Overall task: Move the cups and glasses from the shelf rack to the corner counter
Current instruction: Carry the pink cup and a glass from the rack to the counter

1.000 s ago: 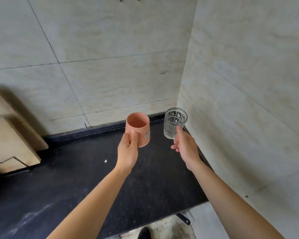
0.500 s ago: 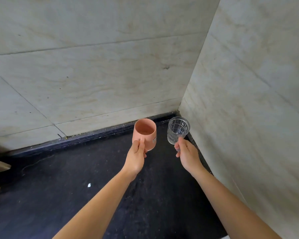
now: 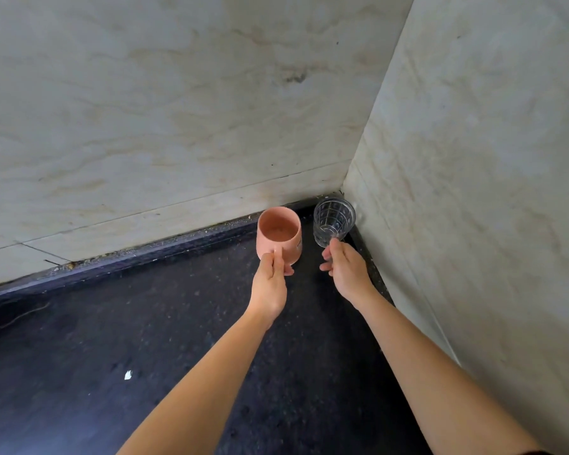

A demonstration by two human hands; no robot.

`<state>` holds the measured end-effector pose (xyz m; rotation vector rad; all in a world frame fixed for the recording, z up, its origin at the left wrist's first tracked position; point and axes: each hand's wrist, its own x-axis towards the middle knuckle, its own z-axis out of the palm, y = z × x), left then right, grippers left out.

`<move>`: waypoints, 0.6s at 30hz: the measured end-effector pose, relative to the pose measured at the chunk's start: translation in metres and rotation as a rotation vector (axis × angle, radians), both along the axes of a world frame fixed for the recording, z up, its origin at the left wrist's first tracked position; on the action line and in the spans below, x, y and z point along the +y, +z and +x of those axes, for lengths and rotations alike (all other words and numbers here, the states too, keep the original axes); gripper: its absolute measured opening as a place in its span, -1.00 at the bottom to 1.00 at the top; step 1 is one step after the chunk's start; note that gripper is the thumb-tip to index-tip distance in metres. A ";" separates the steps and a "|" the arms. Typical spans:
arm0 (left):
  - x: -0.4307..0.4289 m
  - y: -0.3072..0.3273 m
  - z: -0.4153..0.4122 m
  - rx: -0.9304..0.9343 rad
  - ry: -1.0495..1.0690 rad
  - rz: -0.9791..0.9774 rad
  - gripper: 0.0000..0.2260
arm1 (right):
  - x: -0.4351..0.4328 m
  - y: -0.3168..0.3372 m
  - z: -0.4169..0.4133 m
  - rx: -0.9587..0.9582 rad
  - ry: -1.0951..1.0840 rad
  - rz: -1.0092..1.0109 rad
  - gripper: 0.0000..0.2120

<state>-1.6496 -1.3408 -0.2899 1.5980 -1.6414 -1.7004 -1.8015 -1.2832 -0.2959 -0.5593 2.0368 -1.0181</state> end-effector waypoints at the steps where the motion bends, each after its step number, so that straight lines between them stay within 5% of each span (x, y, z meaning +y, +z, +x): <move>1: -0.001 -0.003 -0.004 0.005 0.001 -0.004 -0.63 | -0.002 -0.002 -0.002 -0.006 0.004 0.001 -0.61; 12: 0.000 -0.019 -0.023 0.066 0.057 0.049 -0.73 | -0.010 -0.010 -0.010 -0.013 0.069 0.005 -0.61; 18: -0.002 -0.004 -0.023 -0.097 0.074 -0.068 -0.73 | -0.007 0.013 -0.013 0.034 0.111 0.086 -0.51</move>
